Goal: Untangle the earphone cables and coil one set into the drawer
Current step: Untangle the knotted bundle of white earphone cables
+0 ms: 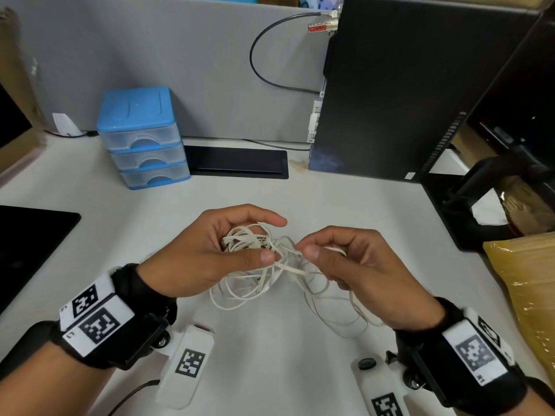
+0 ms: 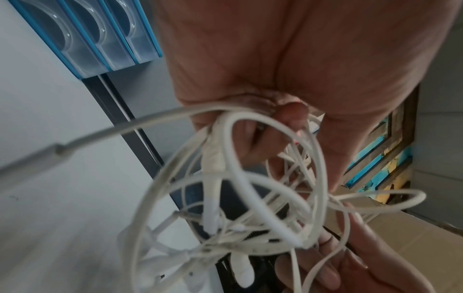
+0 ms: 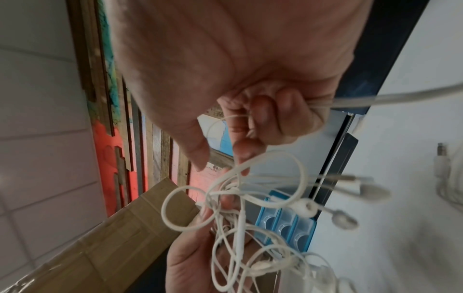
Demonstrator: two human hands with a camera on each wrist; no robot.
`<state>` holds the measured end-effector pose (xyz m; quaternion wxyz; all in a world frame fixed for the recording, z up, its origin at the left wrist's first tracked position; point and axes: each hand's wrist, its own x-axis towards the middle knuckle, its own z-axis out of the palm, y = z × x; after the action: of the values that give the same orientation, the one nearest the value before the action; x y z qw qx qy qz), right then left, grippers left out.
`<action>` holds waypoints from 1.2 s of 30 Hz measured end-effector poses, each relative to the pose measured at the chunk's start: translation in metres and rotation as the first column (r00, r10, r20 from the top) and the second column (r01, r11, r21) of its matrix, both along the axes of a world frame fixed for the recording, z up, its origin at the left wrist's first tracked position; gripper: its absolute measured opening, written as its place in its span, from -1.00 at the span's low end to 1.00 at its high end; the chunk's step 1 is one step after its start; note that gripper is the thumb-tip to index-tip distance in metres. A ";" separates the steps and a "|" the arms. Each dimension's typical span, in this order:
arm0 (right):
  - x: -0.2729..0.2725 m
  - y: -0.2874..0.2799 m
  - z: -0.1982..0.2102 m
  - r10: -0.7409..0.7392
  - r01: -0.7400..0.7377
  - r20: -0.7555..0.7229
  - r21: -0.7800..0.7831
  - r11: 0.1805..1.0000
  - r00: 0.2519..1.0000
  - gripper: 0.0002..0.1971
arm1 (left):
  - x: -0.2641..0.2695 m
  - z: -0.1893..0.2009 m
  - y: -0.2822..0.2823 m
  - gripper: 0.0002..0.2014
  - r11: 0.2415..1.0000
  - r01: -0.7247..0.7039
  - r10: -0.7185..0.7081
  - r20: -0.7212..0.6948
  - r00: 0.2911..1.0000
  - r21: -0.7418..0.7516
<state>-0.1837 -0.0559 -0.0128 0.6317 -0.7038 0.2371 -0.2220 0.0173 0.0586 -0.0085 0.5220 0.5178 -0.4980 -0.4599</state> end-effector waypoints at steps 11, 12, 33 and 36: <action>-0.005 -0.001 0.009 -0.108 0.115 0.130 -0.047 0.992 0.986 -0.73 | 0.006 0.001 0.000 -0.70 0.998 -0.050 0.050 -0.012 0.999 -0.041; -0.005 -0.002 0.009 -0.113 0.121 0.131 -0.052 0.991 0.985 -0.75 | 0.006 0.001 0.000 -0.70 0.998 -0.049 0.049 -0.011 0.999 -0.041; 0.003 0.004 -0.003 0.053 -0.050 -0.040 0.058 0.997 0.998 -0.50 | 0.005 -0.001 0.000 -0.82 0.999 -0.029 0.028 -0.037 0.999 -0.032; 0.004 0.005 -0.004 0.044 -0.038 -0.061 0.100 0.994 0.997 -0.79 | 0.004 0.000 0.001 -0.85 0.999 -0.020 0.020 -0.009 1.000 -0.035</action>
<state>-0.1793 -0.0507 -0.0171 0.6625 -0.6831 0.2529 -0.1746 0.0209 0.0595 -0.0084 0.5376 0.5115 -0.4987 -0.4480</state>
